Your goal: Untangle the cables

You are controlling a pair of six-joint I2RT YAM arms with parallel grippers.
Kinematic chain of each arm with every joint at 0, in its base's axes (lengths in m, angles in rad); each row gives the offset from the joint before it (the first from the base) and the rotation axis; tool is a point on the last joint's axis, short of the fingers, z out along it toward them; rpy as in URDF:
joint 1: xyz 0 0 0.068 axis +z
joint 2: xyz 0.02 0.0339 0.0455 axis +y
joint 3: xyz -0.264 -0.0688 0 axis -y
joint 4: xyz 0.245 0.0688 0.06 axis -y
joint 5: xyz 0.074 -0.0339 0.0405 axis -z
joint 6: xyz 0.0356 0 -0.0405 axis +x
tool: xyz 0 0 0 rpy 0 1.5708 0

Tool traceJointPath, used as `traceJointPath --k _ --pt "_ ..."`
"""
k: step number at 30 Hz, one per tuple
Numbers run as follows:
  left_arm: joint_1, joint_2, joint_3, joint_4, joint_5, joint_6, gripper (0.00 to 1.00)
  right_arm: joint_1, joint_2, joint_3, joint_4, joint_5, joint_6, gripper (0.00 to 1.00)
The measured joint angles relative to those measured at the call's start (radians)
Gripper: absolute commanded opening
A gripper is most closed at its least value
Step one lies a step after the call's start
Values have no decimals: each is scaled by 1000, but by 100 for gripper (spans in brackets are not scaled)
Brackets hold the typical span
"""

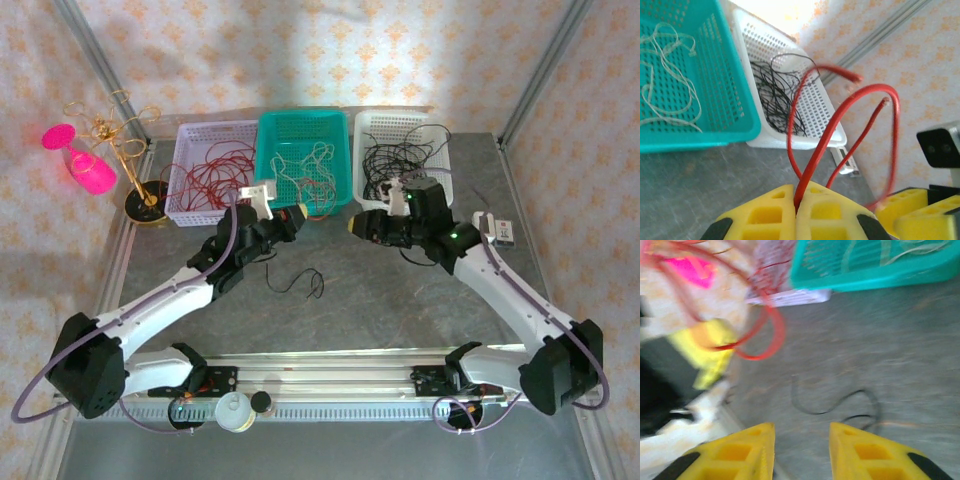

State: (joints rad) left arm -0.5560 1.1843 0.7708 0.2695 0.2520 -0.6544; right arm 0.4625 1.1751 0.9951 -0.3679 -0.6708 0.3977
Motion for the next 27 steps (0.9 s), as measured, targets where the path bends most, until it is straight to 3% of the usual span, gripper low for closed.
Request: traceJointPath --k 5,10,15,20,27 --pt "0 0 129 -188 -9 120 0 -4 -109 -4 -20 127 -87 52" --pt "0 0 163 -290 29 185 0 -6 -159 -42 155 78 -27 53" --pt "0 0 163 -334 76 208 0 -5 -71 -73 364 -58 77 50" --pt "0 -7 164 -335 101 211 0 -5 9 -73 426 -158 76 47" --pt "0 -40 164 -334 117 208 0 10 78 -80 475 -220 53 31"
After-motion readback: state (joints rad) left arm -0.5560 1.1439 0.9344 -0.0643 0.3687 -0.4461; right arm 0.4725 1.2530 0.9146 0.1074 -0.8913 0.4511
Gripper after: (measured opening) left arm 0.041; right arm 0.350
